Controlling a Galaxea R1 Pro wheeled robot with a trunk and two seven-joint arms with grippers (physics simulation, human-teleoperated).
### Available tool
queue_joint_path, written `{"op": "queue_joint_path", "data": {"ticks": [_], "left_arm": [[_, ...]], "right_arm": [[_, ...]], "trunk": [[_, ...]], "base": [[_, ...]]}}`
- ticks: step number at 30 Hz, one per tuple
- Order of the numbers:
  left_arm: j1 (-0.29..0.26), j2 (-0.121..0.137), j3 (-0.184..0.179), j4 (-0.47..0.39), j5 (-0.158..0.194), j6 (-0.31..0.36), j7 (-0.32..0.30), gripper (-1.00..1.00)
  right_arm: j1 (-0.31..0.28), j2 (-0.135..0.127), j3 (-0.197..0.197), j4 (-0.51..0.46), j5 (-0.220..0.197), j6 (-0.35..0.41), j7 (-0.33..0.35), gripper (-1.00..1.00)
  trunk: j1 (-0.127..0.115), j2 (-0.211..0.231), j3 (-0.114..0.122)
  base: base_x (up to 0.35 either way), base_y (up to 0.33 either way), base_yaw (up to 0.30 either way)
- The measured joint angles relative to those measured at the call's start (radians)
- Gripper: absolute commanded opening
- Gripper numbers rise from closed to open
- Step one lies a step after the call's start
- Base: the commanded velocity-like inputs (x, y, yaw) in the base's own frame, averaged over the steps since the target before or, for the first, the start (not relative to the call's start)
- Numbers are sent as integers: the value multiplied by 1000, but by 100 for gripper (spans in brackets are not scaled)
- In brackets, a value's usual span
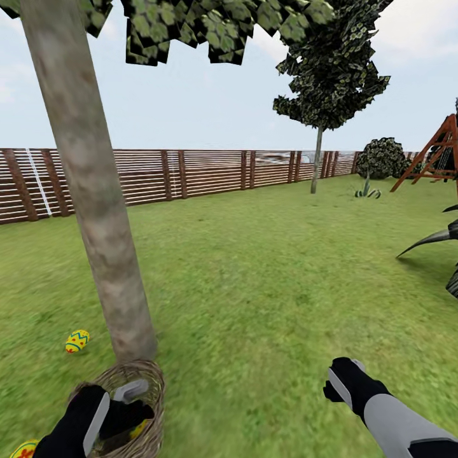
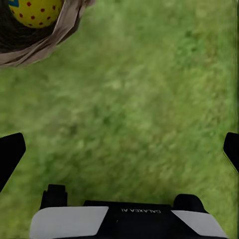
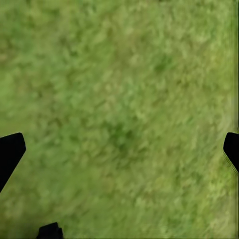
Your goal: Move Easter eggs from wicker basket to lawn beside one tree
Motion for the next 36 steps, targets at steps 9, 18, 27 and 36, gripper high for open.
{"op": "queue_joint_path", "data": {"ticks": [9,18,27,36], "left_arm": [[0,2,3,-6,2,2,-1,100],[0,11,8,-11,1,4,-1,100],[0,10,7,-11,0,3,-1,100],[0,12,6,-11,0,3,-1,100]], "right_arm": [[0,-2,0,0,-2,0,0,100],[0,-3,-1,0,-2,0,0,100],[0,-4,-1,0,-2,-2,0,100],[0,-6,-3,-1,-3,-2,0,100]], "trunk": [[0,0,0],[0,0,0],[0,0,0],[0,0,0]], "base": [[276,-171,0],[340,81,0],[246,37,0],[11,2,0]]}}
